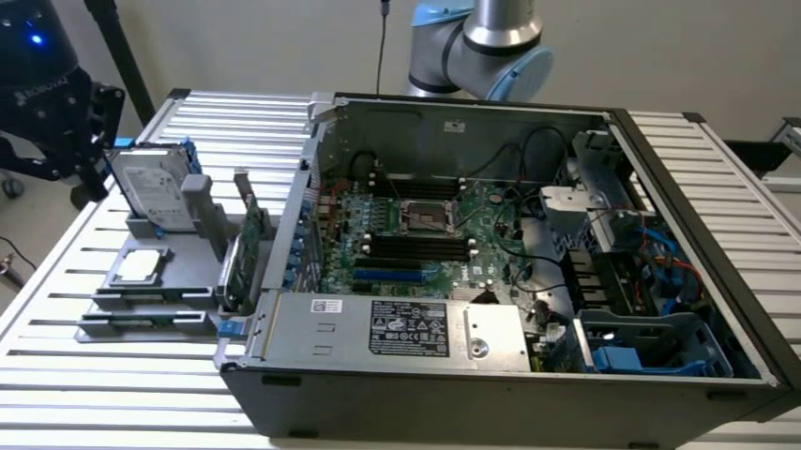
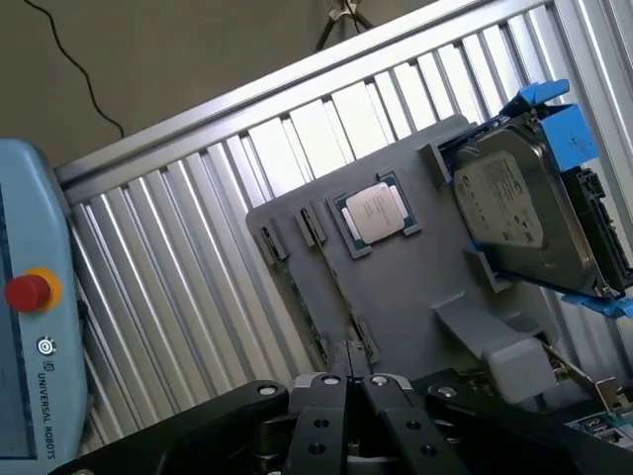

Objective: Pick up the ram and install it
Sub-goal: 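Pick up the ram and move it above insertion slot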

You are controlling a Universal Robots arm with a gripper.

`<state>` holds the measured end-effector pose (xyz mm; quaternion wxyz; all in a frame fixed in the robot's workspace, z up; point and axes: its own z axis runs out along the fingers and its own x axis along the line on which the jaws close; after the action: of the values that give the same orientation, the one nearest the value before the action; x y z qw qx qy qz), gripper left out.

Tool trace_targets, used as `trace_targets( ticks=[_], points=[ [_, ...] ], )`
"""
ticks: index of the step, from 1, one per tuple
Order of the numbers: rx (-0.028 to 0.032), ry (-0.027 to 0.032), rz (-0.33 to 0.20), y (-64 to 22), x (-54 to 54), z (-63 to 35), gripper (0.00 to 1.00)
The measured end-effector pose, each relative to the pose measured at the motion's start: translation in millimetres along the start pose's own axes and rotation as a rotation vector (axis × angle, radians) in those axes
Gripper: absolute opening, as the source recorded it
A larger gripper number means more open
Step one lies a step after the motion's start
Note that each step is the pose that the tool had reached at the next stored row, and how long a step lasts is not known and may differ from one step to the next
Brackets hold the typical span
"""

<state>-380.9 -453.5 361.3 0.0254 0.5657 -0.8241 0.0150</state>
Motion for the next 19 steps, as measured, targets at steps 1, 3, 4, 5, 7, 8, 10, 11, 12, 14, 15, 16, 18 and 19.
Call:
trace_targets(
  ticks=[1,3,4,5,7,8,10,11,12,14,15,16,18,19],
  points=[
    [0.0011,0.0002,-0.018,0.0,-0.1,0.5,0.11],
    [0.0032,0.0003,-0.054,0.0,-0.1,1.6,0.11],
    [0.0042,0.0004,-0.072,0.0,-0.1,2.1,0.11],
    [0.0053,0.0005,-0.091,0.1,-0.2,2.6,0.11],
    [0.0070,0.0009,-0.123,0.0,-0.1,2.8,0.11],
    [0.0077,0.0008,-0.133,0.0,-0.2,2.8,0.11],
    [0.0081,0.0007,-0.138,0.0,-0.2,3.0,0.11],
    [0.0082,0.0007,-0.138,0.0,-0.2,3.0,0.11],
    [0.0082,0.0007,-0.138,0.1,-0.2,3.0,0.11],
    [0.0082,0.0007,-0.139,0.0,-0.2,3.0,0.11],
    [0.0083,0.0007,-0.140,0.1,-0.2,3.2,0.11],
    [0.0085,0.0006,-0.143,0.1,-0.1,3.3,0.11],
    [0.0093,0.0008,-0.157,0.0,0.0,3.5,0.11],
    [0.0097,0.0008,-0.164,0.0,0.0,3.6,0.11]
  ],
)
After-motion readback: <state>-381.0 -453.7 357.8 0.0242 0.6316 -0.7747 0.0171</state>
